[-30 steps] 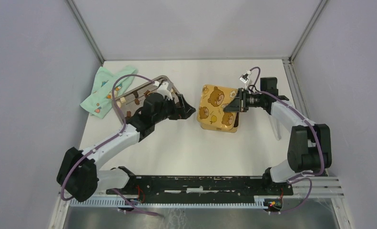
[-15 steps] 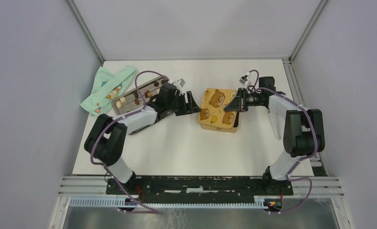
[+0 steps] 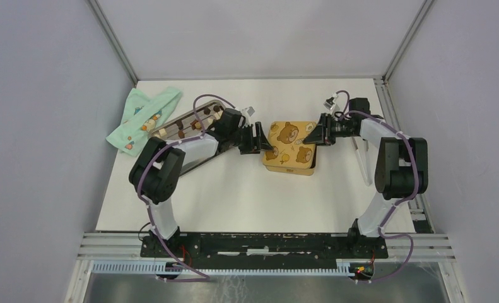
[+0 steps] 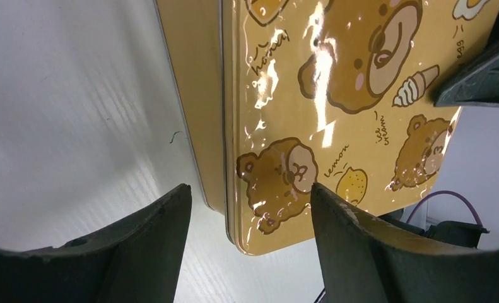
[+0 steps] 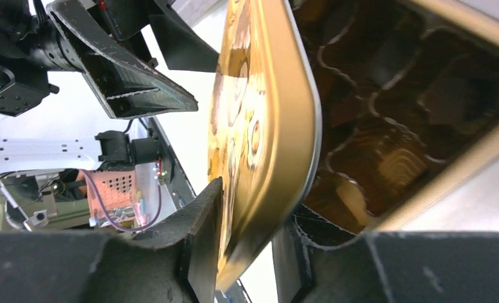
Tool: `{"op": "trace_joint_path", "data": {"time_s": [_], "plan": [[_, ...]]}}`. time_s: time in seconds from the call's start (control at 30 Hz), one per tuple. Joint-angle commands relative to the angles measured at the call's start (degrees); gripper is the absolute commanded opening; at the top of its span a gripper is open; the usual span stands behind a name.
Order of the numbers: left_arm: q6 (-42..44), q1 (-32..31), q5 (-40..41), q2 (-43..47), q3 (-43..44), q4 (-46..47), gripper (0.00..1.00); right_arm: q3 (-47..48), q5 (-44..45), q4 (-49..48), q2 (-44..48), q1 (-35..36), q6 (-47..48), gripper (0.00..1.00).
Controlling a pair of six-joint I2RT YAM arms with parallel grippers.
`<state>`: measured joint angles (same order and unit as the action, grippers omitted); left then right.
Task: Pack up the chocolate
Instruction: Close the box lid on the packing box.
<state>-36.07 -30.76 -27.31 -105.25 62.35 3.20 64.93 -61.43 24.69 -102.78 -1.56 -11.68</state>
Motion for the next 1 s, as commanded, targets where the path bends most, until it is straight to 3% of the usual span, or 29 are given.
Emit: {"op": "trace_joint_path", "data": {"time_s": [0.0,0.3,0.43,0.53,0.63,0.8,0.97], "plan": [[-1.57,-0.49,-3.89,-2.09,3.00,1.63,0.74,4.10,3.81,4.08,-0.07,-1.71,5.45,0.40],[-1.66,-1.80,-4.50,-5.29,7.58,-0.32,0.73,7.48,11.44,11.40,3.54,-5.82,16.10,0.45],[0.47,-2.72,-1.96,-6.60,11.34,-5.93,0.72,7.33,17.21,13.33,6.32,-6.96,23.72,0.47],[3.24,-3.35,0.82,-7.72,14.40,-10.65,0.72,4.19,25.19,9.61,9.76,-6.94,26.63,0.47],[5.12,-3.90,3.79,-8.59,17.15,-14.50,0.72,-1.79,30.95,2.75,12.42,-6.92,26.94,0.41],[6.27,-4.80,5.07,-9.87,20.65,-17.63,0.73,-3.73,32.68,0.42,8.37,-3.71,26.88,0.16],[4.86,-5.36,7.51,-8.05,18.43,-15.92,0.73,-2.79,30.34,0.32,4.23,-0.13,25.23,0.09]]}}
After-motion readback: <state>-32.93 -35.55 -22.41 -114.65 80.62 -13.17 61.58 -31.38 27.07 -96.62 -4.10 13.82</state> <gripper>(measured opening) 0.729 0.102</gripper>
